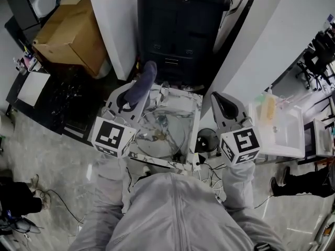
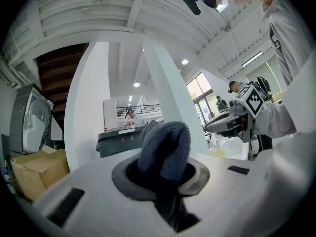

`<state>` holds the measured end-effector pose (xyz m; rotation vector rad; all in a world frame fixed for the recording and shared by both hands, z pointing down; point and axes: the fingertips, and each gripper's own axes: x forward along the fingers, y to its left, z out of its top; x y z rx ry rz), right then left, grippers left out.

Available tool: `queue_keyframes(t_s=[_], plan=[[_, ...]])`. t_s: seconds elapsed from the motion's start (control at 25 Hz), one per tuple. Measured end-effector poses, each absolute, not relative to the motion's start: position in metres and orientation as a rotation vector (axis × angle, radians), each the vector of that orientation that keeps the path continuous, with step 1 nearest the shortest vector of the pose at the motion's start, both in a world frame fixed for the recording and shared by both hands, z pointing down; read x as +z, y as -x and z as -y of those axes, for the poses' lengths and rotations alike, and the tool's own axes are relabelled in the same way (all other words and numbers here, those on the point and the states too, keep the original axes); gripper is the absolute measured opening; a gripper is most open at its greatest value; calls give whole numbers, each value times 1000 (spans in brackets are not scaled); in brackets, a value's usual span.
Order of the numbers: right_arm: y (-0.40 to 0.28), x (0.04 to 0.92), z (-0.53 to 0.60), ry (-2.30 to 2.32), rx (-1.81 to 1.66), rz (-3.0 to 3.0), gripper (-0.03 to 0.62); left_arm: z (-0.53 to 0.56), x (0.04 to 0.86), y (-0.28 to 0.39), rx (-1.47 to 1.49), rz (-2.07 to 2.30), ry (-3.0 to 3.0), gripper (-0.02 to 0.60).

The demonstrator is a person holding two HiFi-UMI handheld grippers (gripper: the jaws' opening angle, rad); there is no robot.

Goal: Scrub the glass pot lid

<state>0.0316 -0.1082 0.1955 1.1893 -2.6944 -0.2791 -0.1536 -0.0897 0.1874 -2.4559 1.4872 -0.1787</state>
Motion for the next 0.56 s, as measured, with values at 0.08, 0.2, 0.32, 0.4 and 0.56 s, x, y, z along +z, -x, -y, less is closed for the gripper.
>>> queue_keyframes(t_s=[0.08, 0.2, 0.32, 0.4, 0.56], plan=[[-31, 195, 110, -1187, -277, 2695, 28, 92, 188, 153, -184, -1484, 2460, 71], [-29, 197, 113, -1178, -274, 2696, 28, 95, 190, 154, -205, -1485, 2463, 71], [-29, 200, 115, -1175, -271, 2691, 28, 97, 193, 155, -208, -1487, 2469, 71], [-29, 201, 116, -1174, -270, 2690, 28, 97, 194, 156, -209, -1484, 2471, 71], [-26, 203, 119, -1169, -272, 2691, 28, 99, 195, 161, -217, -1486, 2467, 71]])
